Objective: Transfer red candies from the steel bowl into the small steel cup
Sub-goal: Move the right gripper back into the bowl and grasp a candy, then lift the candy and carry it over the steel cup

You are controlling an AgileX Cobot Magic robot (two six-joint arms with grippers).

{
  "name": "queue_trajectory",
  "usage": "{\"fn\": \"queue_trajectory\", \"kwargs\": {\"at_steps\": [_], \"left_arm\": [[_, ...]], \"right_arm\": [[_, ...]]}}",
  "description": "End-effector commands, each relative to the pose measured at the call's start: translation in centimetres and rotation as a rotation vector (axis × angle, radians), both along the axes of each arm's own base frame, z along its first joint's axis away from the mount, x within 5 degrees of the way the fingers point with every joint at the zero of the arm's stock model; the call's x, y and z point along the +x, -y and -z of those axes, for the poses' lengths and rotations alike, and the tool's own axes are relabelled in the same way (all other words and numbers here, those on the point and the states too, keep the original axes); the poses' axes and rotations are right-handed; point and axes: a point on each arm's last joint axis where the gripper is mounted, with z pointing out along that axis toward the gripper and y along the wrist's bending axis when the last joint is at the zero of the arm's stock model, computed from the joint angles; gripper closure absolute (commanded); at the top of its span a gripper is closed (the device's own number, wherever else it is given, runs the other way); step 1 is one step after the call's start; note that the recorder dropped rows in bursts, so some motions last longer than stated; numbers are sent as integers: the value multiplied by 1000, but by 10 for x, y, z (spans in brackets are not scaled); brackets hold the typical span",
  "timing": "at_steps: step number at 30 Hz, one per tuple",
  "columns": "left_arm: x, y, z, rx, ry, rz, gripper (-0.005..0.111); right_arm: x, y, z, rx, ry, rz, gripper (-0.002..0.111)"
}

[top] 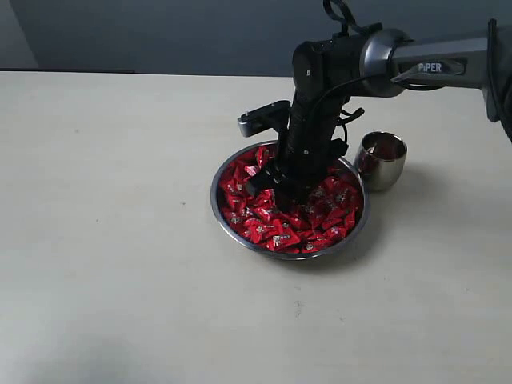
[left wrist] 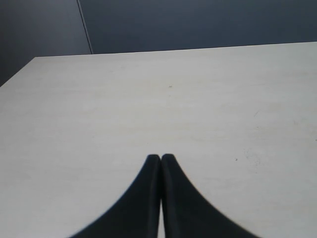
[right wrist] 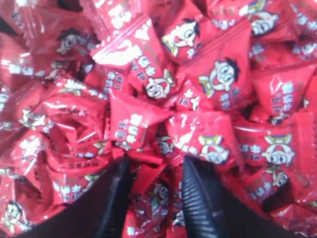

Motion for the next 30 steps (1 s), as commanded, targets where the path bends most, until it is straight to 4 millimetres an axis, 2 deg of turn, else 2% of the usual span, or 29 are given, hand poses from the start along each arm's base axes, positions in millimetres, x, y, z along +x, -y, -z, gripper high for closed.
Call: {"fn": "queue_trajectory", "kwargs": {"at_steps": [1, 4, 10, 22, 30], "left_arm": [[0, 0, 0, 3, 10, 6, 106], [0, 0, 0, 3, 10, 6, 106], [0, 0, 0, 3, 10, 6, 106], [0, 0, 0, 3, 10, 6, 106], [0, 0, 0, 3, 10, 6, 106]], "right_arm": [[0, 2, 1, -11, -8, -3, 98], [-1, 2, 1, -16, -16, -5, 109], [-2, 3, -8, -10, -9, -6, 109], [-4, 7, -55, 42, 99, -17, 109], [9, 28, -101, -39, 377, 46, 109]]}}
